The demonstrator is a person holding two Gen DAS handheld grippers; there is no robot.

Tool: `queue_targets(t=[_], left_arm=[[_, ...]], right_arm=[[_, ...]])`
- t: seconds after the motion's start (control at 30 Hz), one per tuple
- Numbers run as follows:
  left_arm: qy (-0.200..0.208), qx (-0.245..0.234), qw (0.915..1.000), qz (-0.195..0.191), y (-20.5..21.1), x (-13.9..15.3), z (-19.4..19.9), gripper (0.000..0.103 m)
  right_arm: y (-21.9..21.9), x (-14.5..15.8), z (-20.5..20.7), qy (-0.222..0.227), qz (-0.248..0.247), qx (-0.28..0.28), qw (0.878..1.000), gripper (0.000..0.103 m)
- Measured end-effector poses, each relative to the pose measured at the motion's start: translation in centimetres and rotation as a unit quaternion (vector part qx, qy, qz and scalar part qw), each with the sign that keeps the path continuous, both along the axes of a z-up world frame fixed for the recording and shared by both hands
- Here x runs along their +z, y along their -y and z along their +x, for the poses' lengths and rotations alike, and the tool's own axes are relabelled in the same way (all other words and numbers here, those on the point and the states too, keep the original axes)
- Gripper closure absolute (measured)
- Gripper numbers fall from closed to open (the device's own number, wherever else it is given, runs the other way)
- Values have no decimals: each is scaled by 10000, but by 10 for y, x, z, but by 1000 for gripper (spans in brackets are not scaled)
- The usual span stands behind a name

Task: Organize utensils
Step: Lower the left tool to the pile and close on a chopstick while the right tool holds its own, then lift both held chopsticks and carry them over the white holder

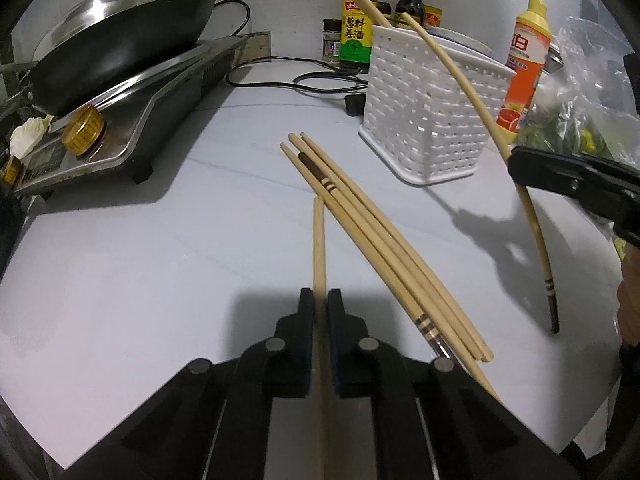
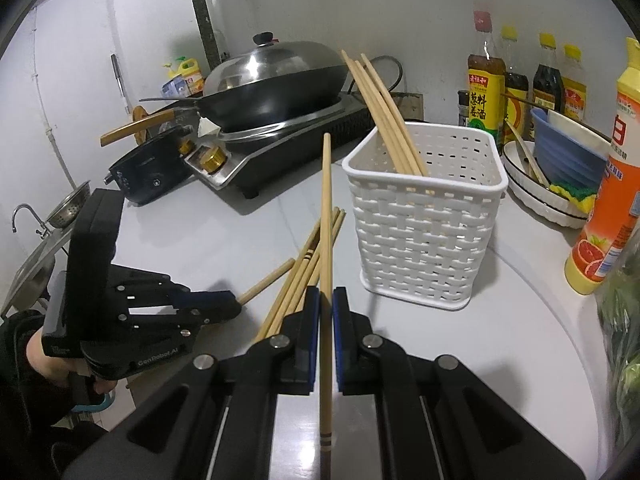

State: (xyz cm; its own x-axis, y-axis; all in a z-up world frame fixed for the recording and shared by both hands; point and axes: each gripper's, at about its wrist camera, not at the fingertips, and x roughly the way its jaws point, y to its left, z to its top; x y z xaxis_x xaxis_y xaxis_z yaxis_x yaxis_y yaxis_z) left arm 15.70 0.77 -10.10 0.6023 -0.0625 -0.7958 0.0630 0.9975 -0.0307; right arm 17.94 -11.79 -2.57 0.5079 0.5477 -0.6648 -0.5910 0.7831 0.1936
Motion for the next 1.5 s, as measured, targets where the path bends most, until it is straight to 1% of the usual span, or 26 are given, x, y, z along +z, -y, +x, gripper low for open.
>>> queue_targets(t=[0.13, 0.37, 0.53, 0.7, 0.9, 1.1, 1.5], left_arm=[[87, 66, 9999, -118, -5, 5, -2, 97], [395, 117, 9989, -229, -13, 28, -8, 97], [616, 128, 9975, -322, -18, 46, -10, 97], [830, 133, 9958, -371, -22, 64, -10, 97], [1133, 80, 9929, -353, -16, 90, -12, 97], [1322, 24, 9906, -362, -7, 107, -11, 97], [1695, -54, 9844, -458, -3, 136, -5, 97]], right_arm=[[-1, 3, 0, 33, 5, 37, 10000, 97], [-3, 14, -1, 119, 85, 146, 9998, 97], [-3, 32, 0, 241, 174, 171, 9994, 97], [0, 55, 0, 487, 262, 185, 9983, 97], [9, 80, 4, 739, 457, 130, 9961, 97], [20, 101, 7, 953, 577, 89, 9937, 97], [31, 137, 9, 1376, 488, -42, 9893, 97]])
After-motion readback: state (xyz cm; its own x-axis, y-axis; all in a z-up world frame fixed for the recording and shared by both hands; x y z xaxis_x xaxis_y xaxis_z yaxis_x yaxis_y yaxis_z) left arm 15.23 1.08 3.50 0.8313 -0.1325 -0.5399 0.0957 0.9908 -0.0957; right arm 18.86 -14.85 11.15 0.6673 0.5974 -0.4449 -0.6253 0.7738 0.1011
